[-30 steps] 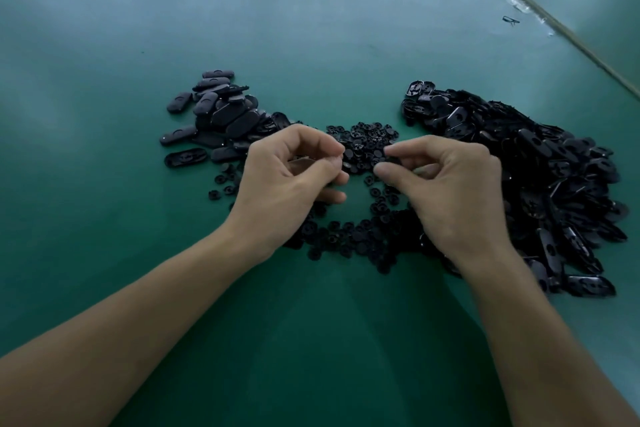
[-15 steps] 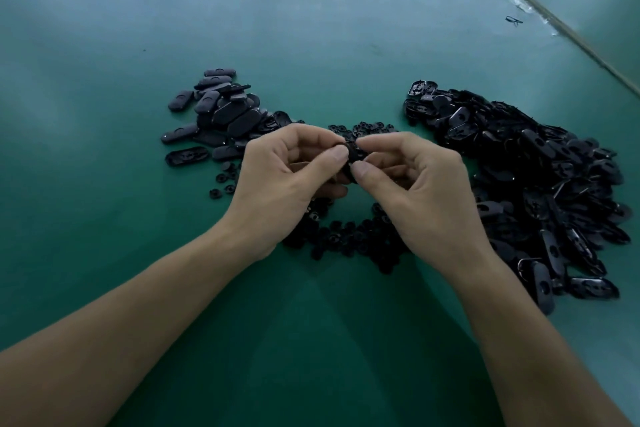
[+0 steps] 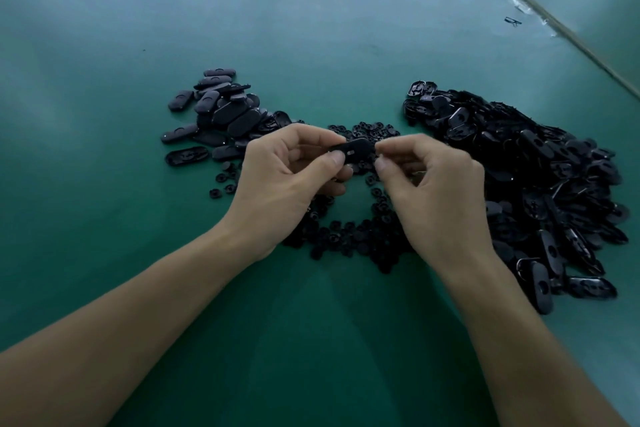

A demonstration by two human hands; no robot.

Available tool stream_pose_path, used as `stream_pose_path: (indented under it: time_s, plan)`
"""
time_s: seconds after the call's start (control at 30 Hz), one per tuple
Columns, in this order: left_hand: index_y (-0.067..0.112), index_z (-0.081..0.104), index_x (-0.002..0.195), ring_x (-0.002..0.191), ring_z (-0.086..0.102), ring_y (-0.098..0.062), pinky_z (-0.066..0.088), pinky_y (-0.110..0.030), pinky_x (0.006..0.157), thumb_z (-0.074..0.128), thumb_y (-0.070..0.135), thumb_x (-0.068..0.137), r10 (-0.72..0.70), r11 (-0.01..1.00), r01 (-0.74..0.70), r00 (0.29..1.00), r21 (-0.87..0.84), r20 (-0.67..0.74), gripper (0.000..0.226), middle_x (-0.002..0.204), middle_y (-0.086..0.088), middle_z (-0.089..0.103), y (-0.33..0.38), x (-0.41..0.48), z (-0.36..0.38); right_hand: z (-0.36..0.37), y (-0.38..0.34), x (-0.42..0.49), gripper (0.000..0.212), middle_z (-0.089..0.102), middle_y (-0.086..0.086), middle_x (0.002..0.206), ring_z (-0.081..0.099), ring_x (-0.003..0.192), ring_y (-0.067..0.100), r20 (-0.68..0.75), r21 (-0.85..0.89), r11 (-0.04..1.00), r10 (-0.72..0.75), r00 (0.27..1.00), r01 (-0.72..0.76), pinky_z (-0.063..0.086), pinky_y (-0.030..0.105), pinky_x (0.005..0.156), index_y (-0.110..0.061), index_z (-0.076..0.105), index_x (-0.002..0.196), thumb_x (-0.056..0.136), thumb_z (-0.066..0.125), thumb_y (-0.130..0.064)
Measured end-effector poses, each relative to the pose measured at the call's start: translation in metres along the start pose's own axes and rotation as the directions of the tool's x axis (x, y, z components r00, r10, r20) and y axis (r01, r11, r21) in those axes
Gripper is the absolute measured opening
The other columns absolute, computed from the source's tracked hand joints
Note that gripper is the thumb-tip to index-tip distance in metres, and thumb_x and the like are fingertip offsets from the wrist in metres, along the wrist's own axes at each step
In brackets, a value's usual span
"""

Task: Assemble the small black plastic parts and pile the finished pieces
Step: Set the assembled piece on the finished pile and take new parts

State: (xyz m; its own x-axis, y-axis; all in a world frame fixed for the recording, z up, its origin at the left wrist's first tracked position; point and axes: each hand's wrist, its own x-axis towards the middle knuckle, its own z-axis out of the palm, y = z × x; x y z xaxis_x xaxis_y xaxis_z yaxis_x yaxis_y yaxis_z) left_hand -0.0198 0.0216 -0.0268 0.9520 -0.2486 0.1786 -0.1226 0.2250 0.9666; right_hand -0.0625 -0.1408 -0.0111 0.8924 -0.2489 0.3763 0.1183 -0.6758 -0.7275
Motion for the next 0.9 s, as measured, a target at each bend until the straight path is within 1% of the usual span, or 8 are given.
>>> stream_pose_path:
  time_s: [0.07, 0.13, 0.23, 0.4, 0.47, 0.6, 0.7, 0.9]
  plan:
    - [0.006, 0.069, 0.094, 0.072, 0.072, -0.016, 0.057, -0.023, 0.062, 0.063, -0.007, 0.093, -0.008, 0.999, 0.007, 1.000, -0.032, -0.027, 0.014, 0.076, -0.004, 0.073, 0.000, 0.001, -0.001, 0.002, 0.002, -0.003, 0.017, 0.066, -0.003, 0.098, 0.060, 0.096, 0.016, 0.086, -0.268, 0.962, -0.033, 0.996, 0.055, 0.050, 0.030, 0.090, -0.021, 0.075, 0.109, 0.092, 0.070, -0.024]
    - [0.006, 0.069, 0.096, 0.071, 0.071, -0.016, 0.057, -0.023, 0.062, 0.063, -0.006, 0.093, -0.018, 0.998, 0.016, 0.999, -0.056, -0.046, 0.014, 0.076, -0.003, 0.072, 0.000, 0.002, -0.002, 0.003, 0.003, -0.004, 0.021, 0.060, -0.002, 0.099, 0.053, 0.104, 0.020, 0.153, -0.386, 0.921, 0.011, 0.988, 0.050, 0.042, 0.029, 0.092, -0.023, 0.074, 0.110, 0.093, 0.069, -0.033]
    - [0.008, 0.069, 0.099, 0.070, 0.071, -0.015, 0.057, -0.023, 0.063, 0.062, -0.005, 0.094, -0.023, 0.998, 0.020, 0.998, -0.064, -0.055, 0.016, 0.076, -0.002, 0.072, 0.000, 0.003, -0.003, 0.002, 0.001, -0.003, 0.019, 0.051, -0.004, 0.093, 0.050, 0.102, 0.019, 0.160, -0.386, 0.922, 0.065, 0.985, 0.002, 0.039, 0.027, 0.089, -0.026, 0.075, 0.106, 0.092, 0.068, -0.037]
    - [0.008, 0.071, 0.095, 0.069, 0.071, -0.015, 0.057, -0.023, 0.063, 0.063, -0.007, 0.093, -0.007, 0.999, 0.006, 0.999, -0.035, -0.042, 0.017, 0.074, -0.003, 0.073, -0.001, 0.003, 0.000, 0.006, 0.001, 0.000, 0.016, 0.058, 0.002, 0.097, 0.053, 0.103, 0.023, 0.149, -0.413, 0.911, 0.058, 0.987, 0.009, 0.041, 0.031, 0.090, -0.019, 0.074, 0.104, 0.098, 0.062, -0.027]
    - [0.008, 0.071, 0.095, 0.069, 0.071, -0.015, 0.057, -0.022, 0.063, 0.063, -0.007, 0.092, -0.001, 1.000, 0.000, 0.999, -0.022, -0.039, 0.018, 0.074, -0.003, 0.073, -0.001, 0.002, 0.000, 0.008, 0.001, 0.000, 0.019, 0.061, 0.003, 0.098, 0.054, 0.100, 0.023, 0.123, -0.390, 0.921, 0.038, 0.992, 0.014, 0.041, 0.031, 0.087, -0.016, 0.072, 0.104, 0.102, 0.056, -0.026]
    - [0.008, 0.071, 0.096, 0.070, 0.072, -0.016, 0.058, -0.023, 0.064, 0.064, -0.008, 0.092, 0.003, 1.000, -0.003, 0.999, -0.007, -0.035, 0.018, 0.077, -0.003, 0.074, -0.001, 0.001, -0.001, 0.004, -0.004, 0.000, 0.014, 0.066, -0.008, 0.083, 0.063, 0.079, 0.011, 0.020, -0.154, 0.988, 0.034, 0.999, -0.030, 0.048, 0.028, 0.071, -0.020, 0.059, 0.093, 0.104, 0.051, -0.022]
    - [0.008, 0.072, 0.097, 0.071, 0.073, -0.016, 0.058, -0.023, 0.064, 0.065, -0.008, 0.091, 0.012, 1.000, -0.011, 1.000, 0.008, -0.028, 0.018, 0.077, -0.004, 0.074, -0.001, 0.001, -0.001, 0.003, -0.007, 0.000, 0.012, 0.069, -0.013, 0.080, 0.068, 0.078, 0.004, -0.018, 0.000, 0.999, 0.052, 0.998, -0.052, 0.054, 0.025, 0.074, -0.024, 0.062, 0.092, 0.102, 0.057, -0.019]
    - [0.011, 0.073, 0.097, 0.075, 0.075, -0.020, 0.058, -0.023, 0.066, 0.066, -0.008, 0.090, 0.027, 0.999, -0.027, 0.999, 0.036, -0.018, 0.021, 0.080, -0.004, 0.076, -0.002, 0.000, -0.002, -0.002, -0.009, -0.001, 0.012, 0.069, -0.016, 0.075, 0.067, 0.073, 0.006, -0.030, -0.031, 0.999, 0.030, 0.999, -0.031, 0.053, 0.028, 0.072, -0.024, 0.072, 0.092, 0.098, 0.062, -0.020]
